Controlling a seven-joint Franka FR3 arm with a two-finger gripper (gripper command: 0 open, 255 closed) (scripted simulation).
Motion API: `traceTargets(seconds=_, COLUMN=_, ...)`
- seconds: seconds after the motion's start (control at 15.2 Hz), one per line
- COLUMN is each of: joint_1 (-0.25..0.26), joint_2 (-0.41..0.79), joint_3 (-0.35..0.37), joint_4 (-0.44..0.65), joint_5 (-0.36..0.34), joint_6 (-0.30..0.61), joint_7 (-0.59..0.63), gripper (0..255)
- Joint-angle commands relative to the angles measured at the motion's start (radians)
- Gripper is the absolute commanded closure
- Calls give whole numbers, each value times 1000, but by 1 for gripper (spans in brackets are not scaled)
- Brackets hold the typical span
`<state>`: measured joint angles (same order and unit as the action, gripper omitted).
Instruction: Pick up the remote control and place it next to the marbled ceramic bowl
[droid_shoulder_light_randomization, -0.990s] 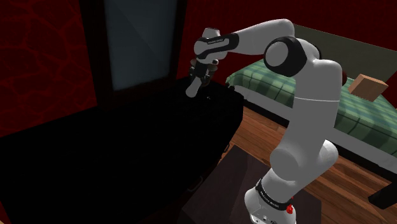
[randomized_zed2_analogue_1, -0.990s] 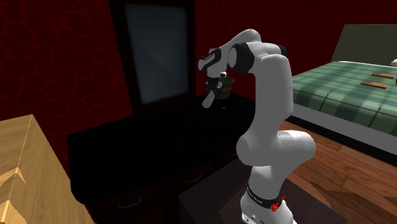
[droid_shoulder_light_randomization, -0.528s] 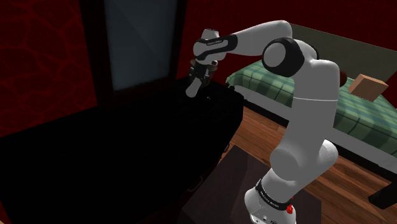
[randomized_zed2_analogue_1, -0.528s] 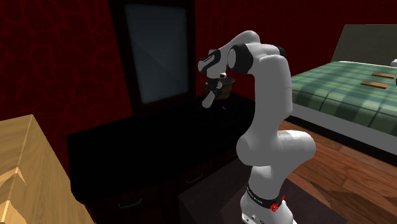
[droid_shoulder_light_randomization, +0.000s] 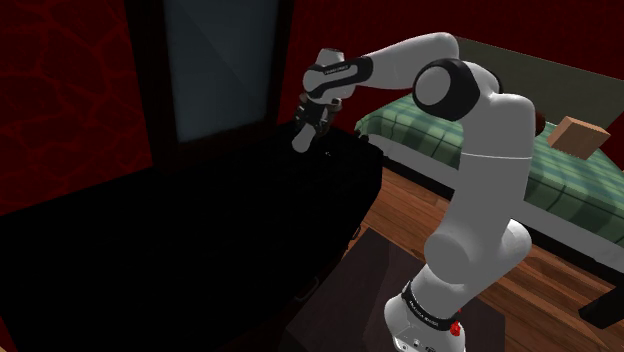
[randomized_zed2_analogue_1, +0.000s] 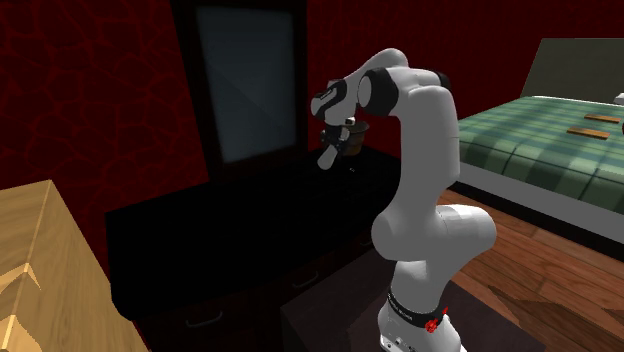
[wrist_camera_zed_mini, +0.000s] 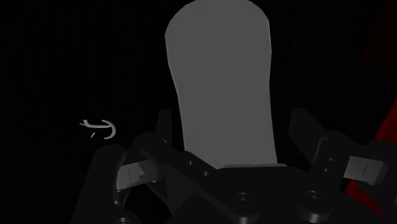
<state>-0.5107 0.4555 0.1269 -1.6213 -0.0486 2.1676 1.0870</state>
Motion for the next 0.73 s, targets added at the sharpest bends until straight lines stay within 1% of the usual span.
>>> traceTargets(seconds=0.0, joint_1=-4, joint_2=8, joint_3=-2, joint_4=38, joint_5=2, joint_6=-106, joint_7=-6, gripper=0)
traceTargets(seconds=0.13, joint_1=-5, joint_2=-13, joint_3=-1, joint_4=68, joint_5=5, joint_6=-157, joint_7=-8, gripper=0)
traceTargets(seconds=0.66, joint_1=-5, joint_2=-13, joint_3=-1, joint_4=68, joint_5=5, joint_6=-157, joint_7=-8, gripper=0)
